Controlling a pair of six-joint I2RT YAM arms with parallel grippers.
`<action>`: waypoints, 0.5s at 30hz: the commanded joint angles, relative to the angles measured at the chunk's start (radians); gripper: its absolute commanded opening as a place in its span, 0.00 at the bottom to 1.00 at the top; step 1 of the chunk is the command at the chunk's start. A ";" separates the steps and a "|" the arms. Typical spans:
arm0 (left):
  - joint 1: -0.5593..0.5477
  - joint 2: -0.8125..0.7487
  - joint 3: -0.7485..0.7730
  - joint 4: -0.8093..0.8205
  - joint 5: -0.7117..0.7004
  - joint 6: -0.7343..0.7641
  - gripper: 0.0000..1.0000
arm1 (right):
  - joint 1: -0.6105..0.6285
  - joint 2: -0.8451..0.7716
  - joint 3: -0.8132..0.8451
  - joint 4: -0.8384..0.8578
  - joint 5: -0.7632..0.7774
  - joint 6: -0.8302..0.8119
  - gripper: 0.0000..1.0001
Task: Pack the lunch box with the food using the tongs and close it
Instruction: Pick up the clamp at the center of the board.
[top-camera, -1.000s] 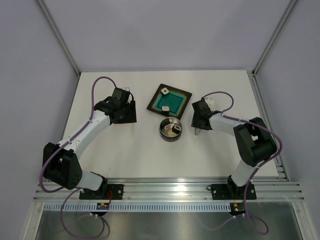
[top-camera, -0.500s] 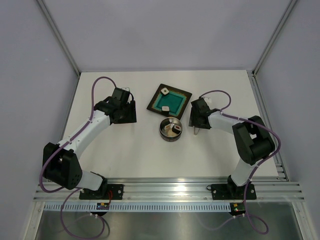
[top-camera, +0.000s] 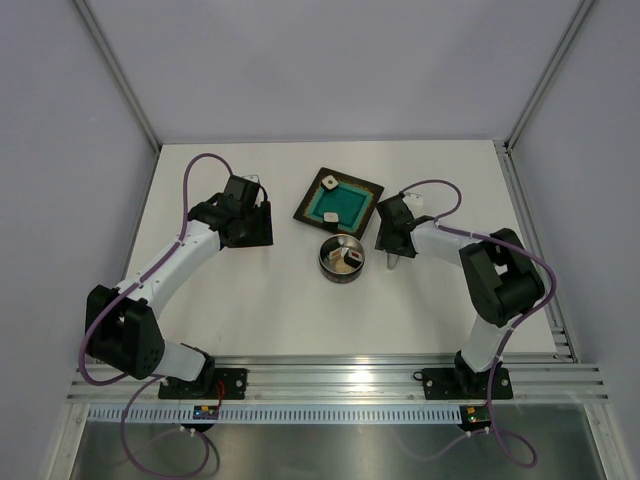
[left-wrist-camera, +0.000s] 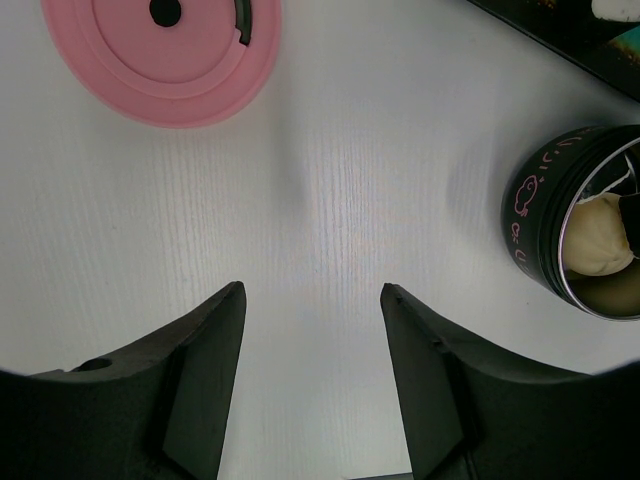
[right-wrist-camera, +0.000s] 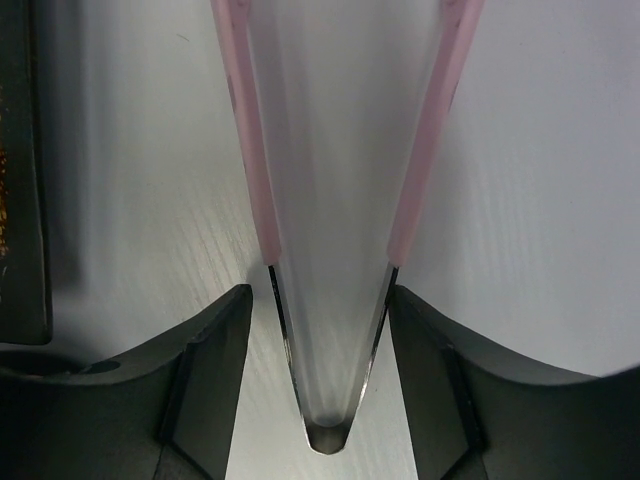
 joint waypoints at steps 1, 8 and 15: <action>0.007 -0.018 0.032 0.008 0.002 0.005 0.61 | 0.024 0.025 -0.006 -0.080 0.045 0.067 0.65; 0.005 -0.017 0.031 0.014 0.006 0.005 0.61 | 0.042 0.008 -0.032 -0.097 0.100 0.115 0.66; 0.007 -0.020 0.028 0.013 0.005 0.006 0.61 | 0.044 0.008 -0.054 0.006 0.005 0.046 0.51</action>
